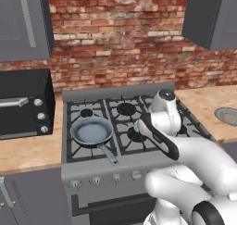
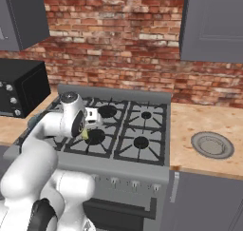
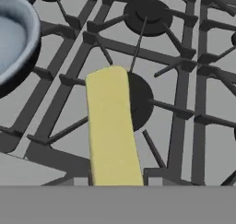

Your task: Pick up the butter stick and place it in the pan. Then turn on the burner for the pan.

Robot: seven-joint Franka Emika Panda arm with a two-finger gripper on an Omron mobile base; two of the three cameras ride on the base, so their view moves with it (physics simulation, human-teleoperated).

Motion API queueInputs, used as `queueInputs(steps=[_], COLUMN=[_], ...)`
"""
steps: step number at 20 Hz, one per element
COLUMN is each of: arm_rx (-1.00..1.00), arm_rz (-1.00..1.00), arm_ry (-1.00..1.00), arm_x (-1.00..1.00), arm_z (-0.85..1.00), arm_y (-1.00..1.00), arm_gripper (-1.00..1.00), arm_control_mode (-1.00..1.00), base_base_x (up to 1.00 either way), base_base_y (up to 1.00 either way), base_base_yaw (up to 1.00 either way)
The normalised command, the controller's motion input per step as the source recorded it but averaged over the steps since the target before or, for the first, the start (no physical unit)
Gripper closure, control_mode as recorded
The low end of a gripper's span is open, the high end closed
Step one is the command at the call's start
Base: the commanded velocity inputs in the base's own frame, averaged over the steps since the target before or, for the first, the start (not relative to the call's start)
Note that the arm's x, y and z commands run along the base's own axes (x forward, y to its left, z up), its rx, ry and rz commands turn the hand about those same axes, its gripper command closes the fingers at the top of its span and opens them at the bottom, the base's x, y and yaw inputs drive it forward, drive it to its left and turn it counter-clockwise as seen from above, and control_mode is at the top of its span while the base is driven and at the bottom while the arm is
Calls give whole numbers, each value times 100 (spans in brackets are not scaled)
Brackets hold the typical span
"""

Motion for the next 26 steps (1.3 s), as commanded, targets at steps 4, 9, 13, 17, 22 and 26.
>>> queueInputs(steps=[4,9,13,17,22,26], arm_rx=[0,0,0,0,-1,-3], arm_rz=[11,5,1,0,0,0], arm_ry=[1,0,2,7,3,1], arm_x=[1,31,43,51,51,39], arm_z=[0,0,12,19,2,-1], arm_y=[67,81,82,71,52,35], arm_gripper=[100,100,100,100,100,100], arm_control_mode=[-100,-100,-100,-100,-100,-100], base_base_x=[0,0,0,0,0,0], base_base_y=[0,0,0,0,0,0], base_base_yaw=[0,0,0,0,0,0])
